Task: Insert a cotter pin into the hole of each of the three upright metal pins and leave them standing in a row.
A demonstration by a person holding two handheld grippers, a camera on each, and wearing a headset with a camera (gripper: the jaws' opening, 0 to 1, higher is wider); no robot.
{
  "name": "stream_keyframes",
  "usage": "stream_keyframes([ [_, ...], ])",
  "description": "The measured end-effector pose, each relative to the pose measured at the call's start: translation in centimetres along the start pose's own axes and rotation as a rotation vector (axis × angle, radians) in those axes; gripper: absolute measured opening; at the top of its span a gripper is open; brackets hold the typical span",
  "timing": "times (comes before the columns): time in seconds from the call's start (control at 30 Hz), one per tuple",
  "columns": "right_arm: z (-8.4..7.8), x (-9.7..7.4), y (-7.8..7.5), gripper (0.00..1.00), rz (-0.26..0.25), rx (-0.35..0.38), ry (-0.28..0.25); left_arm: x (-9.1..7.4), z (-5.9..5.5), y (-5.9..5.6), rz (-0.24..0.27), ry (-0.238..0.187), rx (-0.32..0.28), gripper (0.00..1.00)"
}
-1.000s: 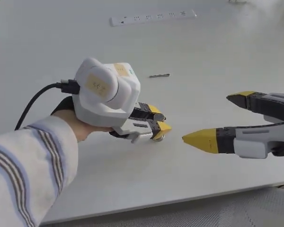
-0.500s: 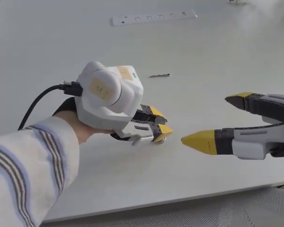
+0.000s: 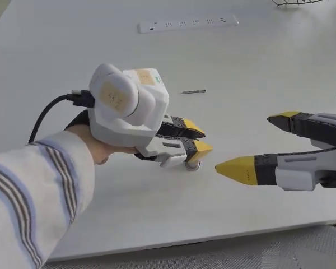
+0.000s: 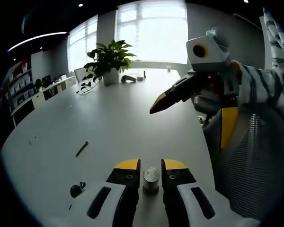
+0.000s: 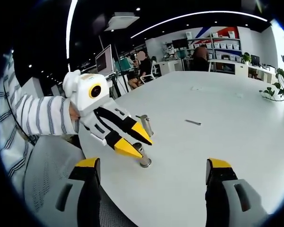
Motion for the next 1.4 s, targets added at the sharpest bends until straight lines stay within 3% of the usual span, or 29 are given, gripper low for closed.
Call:
stream_keyframes([
  [0.17,0.2,0.2,0.2,0.91,0.010,-0.011,0.004,-1.4,0.7,-0.5,0.010,-0.055,-0.008,0.35],
  [0.33,0.3,0.4,0.3,0.91,0.018,-0.018,0.007,-2.9,0.6,-1.1,0.014,-0.063,-0.007,0.46],
  [0.37,0.3,0.4,0.3,0.91,0.019,-0.018,0.007,-3.2,1.0,-1.2,0.027,-0.128,-0.048,0.49],
  [0.43,0.3,0.4,0.4,0.91,0.021,-0.019,0.008,-4.0,1.2,-1.6,0.006,-0.187,-0.122,0.55],
  [0.5,0.3,0.4,0.4,0.91,0.023,-0.021,0.011,-4.7,1.0,-1.6,0.018,-0.179,-0.113,0.60],
  [0.6,0.5,0.4,0.4,0.91,0.023,-0.026,0.007,-5.7,1.1,-1.7,0.047,-0.221,-0.158,0.65],
  [0.7,0.7,0.3,0.2,0.91,0.016,-0.041,0.012,-6.4,0.6,-2.1,0.050,-0.209,-0.166,0.78],
  [0.8,1.0,0.1,0.1,0.91,0.015,-0.045,0.009,-6.9,-0.3,-2.6,0.050,-0.170,-0.176,0.91],
  [0.9,1.4,0.1,0.0,0.91,0.013,-0.052,0.002,-7.6,-2.1,-3.0,0.070,-0.055,-0.138,0.98],
  [0.97,1.6,0.1,-0.1,0.91,0.014,-0.052,-0.002,-7.9,-3.0,-3.4,0.067,-0.019,-0.155,0.99],
  [1.23,2.6,0.1,-0.6,0.90,0.011,-0.078,-0.005,-8.9,-3.9,-3.6,0.100,-0.019,-0.220,0.99],
  [1.4,3.8,0.3,-1.5,0.90,0.010,-0.142,0.006,-9.2,-4.6,-3.3,0.139,0.017,-0.214,0.99],
])
Point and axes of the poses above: the centre of the closed fingertips' face, and the gripper's own axes: x roughly forward along the fingers, y roughly to its left, z roughly out of its top, the point moved 6 cm from there along -x, roughly backward along the fingers, and after that the axes turned 5 degrees about -z, right-handed, at the moved point
